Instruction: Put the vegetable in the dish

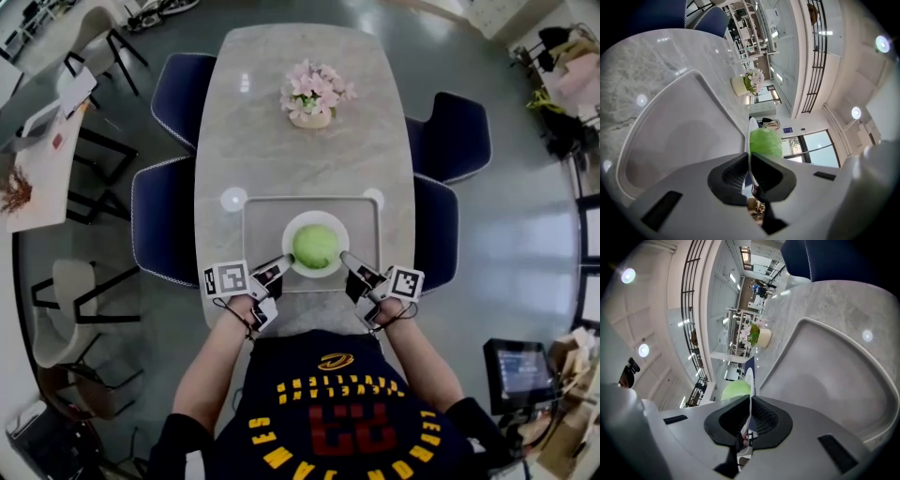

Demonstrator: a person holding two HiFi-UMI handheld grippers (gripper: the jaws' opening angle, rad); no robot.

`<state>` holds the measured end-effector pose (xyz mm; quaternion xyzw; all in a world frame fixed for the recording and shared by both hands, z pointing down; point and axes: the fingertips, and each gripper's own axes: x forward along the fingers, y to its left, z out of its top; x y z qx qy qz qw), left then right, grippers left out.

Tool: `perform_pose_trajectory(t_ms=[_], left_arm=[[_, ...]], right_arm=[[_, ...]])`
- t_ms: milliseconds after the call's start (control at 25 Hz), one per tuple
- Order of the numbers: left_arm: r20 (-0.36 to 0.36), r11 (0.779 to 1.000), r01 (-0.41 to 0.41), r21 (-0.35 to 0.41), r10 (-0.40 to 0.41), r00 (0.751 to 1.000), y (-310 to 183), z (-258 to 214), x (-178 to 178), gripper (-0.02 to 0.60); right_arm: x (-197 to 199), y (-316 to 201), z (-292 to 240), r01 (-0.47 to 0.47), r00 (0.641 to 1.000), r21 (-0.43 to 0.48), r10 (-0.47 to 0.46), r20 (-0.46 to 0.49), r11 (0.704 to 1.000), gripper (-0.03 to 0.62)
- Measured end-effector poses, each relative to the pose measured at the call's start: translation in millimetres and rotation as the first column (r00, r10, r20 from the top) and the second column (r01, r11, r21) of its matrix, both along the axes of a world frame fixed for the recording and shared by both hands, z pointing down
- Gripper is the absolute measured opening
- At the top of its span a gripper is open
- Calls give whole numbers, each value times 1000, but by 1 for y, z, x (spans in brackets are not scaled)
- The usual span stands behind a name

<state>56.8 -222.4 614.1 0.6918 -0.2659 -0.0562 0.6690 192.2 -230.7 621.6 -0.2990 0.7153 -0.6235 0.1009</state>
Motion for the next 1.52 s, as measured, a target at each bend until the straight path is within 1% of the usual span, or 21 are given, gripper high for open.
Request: perform_pose_trajectory(t_ms=[200,320,400,480,600,640,680,760,800,960,1040,1120,1240,1520], left_arm=[[17,1000,-17,-8,17,1000,-6,23,1,20],[21,1000,-27,13,27,999,-10,36,2,20],[42,999,-37,25,36,998,-12,46,1,21],[69,999,-47,26,45,997,-12,55,1,21],[119,998,-65,8,63,991,-10,69,0,25],[135,998,-70,-2,70,988,-10,73,-1,26],[148,997,-73,-14,74,986,-10,78,-2,28],[166,997,-73,-37,78,983,-11,87,-4,31],[170,996,-70,-48,77,982,-11,90,-4,31],[179,996,-62,-71,73,981,-11,97,-4,31],[180,995,-57,-77,70,981,-10,97,-3,31],[185,995,-57,-85,72,980,-9,98,-4,31],[199,993,-62,-101,82,977,-8,101,-3,31],[217,989,-64,-135,92,972,-7,107,-3,31]], right_arm=[[2,-6,23,5,1000,8,-5,-26,1000,15],[1,-9,38,8,999,9,-8,-44,1000,15],[-1,-10,47,14,998,10,-14,-56,1000,17],[-5,-12,52,39,997,32,-37,-71,999,17],[-16,-12,55,76,996,42,-73,-56,996,17],[-18,-10,60,78,995,16,-77,-59,997,17],[-17,-7,68,67,995,-42,-70,-78,997,17],[-11,1,85,29,991,-173,-51,-127,985,17],[-10,1,90,23,989,-199,-52,-142,980,17],[-10,-3,96,40,984,-201,-74,-164,979,17],[-9,-1,97,33,982,-221,-73,-174,975,17],[-10,-2,99,47,980,-214,-87,-181,976,17],[-10,-1,102,52,974,-243,-103,-204,969,17],[-12,-4,105,68,969,-232,-120,-216,970,20]])
